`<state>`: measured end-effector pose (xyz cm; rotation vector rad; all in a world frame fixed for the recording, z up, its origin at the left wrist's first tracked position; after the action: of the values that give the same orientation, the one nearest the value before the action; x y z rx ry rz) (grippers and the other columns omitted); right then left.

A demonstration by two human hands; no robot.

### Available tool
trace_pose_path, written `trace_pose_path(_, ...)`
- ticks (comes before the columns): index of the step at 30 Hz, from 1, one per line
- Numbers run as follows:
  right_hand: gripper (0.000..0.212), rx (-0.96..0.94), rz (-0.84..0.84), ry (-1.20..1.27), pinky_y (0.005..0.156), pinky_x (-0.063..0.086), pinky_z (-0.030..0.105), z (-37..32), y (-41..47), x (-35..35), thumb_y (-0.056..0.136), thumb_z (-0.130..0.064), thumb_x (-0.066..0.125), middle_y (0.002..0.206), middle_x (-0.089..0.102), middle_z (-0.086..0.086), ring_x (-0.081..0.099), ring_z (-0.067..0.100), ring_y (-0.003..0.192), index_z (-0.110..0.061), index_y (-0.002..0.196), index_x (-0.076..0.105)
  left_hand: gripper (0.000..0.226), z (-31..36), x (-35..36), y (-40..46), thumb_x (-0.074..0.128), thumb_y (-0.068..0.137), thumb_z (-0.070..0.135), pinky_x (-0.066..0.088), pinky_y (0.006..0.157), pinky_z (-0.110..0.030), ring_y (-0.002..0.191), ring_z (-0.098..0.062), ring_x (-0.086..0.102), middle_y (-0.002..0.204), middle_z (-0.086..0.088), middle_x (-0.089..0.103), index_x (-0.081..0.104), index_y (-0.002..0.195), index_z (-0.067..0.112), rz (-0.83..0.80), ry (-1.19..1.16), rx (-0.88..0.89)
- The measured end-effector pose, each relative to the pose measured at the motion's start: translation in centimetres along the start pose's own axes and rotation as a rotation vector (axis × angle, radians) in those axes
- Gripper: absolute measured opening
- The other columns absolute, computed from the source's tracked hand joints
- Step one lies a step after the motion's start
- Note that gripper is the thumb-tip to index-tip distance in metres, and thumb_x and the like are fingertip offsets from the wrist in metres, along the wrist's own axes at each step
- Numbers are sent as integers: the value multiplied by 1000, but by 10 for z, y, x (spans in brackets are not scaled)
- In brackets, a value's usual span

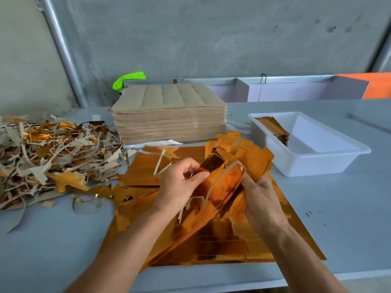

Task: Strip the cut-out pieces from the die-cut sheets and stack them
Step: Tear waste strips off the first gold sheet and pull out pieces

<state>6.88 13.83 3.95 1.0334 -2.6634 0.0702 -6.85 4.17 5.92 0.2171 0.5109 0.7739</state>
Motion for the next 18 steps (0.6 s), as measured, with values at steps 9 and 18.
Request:
trace_pose_path(9, 75, 74, -14, 63, 84, 55, 52, 10, -4, 11, 75, -54, 61, 109, 66, 23, 66, 35, 100, 2, 123, 47, 15, 3, 12, 4, 73, 80, 30, 46, 57, -20, 68, -9, 60, 73, 5, 63, 62, 81, 19, 105, 291, -48)
trace_pose_path(18, 44, 93, -45, 239, 79, 57, 43, 21, 1, 8, 90, -48, 49, 105, 69, 21, 67, 35, 98, -12, 100, 73, 14, 6, 20, -1, 67, 85, 24, 51, 59, -17, 67, -6, 59, 68, 10, 61, 58, 75, 25, 9, 226, 79)
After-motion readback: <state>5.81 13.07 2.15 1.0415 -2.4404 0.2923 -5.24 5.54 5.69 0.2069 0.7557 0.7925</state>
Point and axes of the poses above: each hand's wrist, its own y-axis towards the middle knuckle, its own x-axis out of the palm, z = x × y, the point moved 4 cm from there along y, towards the middle knuckle
